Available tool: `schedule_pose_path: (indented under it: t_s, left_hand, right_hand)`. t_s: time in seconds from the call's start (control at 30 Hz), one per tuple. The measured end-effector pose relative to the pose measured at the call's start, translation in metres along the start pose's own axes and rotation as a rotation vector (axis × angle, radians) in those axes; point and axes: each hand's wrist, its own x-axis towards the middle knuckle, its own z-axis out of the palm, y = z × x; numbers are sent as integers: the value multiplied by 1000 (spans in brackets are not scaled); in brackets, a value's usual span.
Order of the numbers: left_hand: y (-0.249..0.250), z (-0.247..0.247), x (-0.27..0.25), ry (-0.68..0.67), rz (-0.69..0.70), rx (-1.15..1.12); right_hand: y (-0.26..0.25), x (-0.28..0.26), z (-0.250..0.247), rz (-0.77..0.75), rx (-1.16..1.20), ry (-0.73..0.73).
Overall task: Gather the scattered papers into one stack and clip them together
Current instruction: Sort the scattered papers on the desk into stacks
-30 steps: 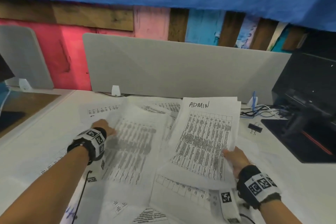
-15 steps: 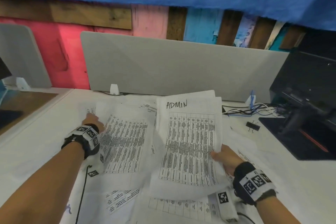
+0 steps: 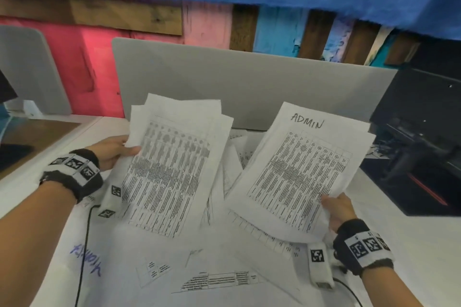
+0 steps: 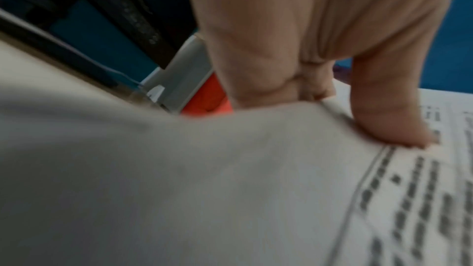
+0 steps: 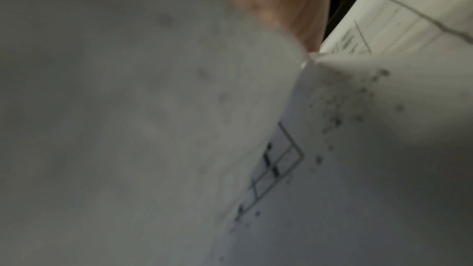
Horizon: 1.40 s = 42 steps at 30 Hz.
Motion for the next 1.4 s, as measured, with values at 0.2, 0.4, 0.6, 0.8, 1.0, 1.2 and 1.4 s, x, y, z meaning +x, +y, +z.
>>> schedule_pose_path:
  t_s: [0.2, 0.4, 0.6, 0.8, 1.0, 1.2, 1.4]
  left_hand:
    - [-24, 44, 18, -145, -139, 718]
    - [-30, 64, 30, -172, -126, 1031]
    - [16, 35, 28, 308, 132, 518]
    - [55, 7, 31, 695, 239, 40]
    - [42, 34, 38, 674, 176, 29]
    - [28, 57, 45, 416, 48, 297]
    - [51, 42, 42, 513, 196, 429]
  right_hand:
    - [4, -6, 10, 45, 2, -89]
    - [-6, -10, 14, 56, -233, -180]
    - [-9, 4, 3, -21, -312, 32]
    - [-2, 14, -2, -94, -179, 252]
    - [11, 2, 8, 4, -111, -14]
    - [6, -7, -3, -72, -90, -110]
    - [-11, -14, -17, -131, -96, -91]
